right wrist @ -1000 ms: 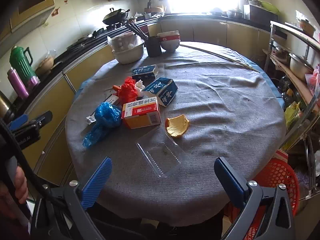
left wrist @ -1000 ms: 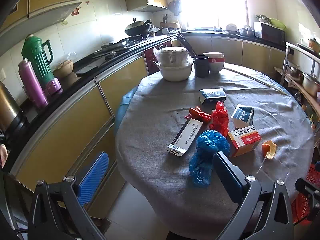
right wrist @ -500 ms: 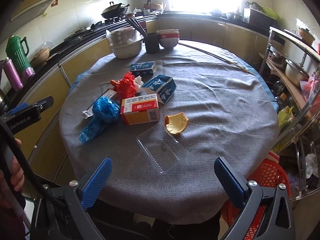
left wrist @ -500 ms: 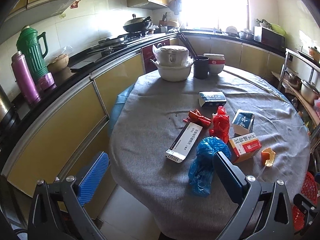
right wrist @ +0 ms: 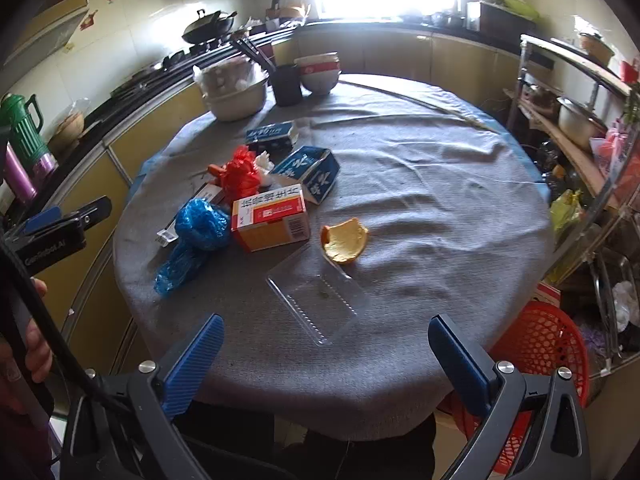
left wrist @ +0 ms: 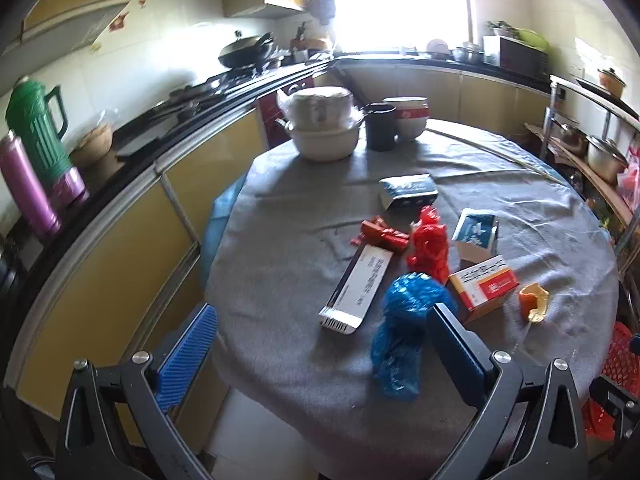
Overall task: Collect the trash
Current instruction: 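Move both tools toward the table items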
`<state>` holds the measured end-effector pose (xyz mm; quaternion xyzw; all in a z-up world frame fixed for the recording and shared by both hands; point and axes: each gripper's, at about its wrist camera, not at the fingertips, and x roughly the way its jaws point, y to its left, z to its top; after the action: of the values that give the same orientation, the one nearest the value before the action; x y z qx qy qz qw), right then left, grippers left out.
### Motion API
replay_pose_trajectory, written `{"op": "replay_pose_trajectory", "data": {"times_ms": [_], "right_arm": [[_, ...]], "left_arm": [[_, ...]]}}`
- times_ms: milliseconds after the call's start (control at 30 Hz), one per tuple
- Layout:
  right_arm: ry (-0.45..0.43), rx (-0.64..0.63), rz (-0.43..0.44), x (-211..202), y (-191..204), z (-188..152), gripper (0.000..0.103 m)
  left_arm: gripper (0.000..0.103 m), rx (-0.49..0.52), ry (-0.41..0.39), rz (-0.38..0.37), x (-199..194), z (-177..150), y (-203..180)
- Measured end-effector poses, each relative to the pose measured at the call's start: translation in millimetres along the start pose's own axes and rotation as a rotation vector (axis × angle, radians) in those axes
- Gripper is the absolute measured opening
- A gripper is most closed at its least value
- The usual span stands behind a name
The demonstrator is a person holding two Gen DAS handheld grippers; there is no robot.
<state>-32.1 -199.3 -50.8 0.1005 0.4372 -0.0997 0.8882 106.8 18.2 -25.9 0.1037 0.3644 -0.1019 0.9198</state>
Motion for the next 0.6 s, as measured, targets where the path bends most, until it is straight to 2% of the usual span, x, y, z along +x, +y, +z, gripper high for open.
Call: {"op": "replay_pose_trajectory", "data": {"times_ms": [267,600], "right_arm": [[0.012,-0.032,0.031,22,-6,7,0.103],[0.033,-0.019,0.083,39,-31,3,0.103]], "left_arm": [[0.103,-0.030,0.056,0.041,8,-9,6],[0.103,-0.006,0.077,0.080,9,-11,-19]]}}
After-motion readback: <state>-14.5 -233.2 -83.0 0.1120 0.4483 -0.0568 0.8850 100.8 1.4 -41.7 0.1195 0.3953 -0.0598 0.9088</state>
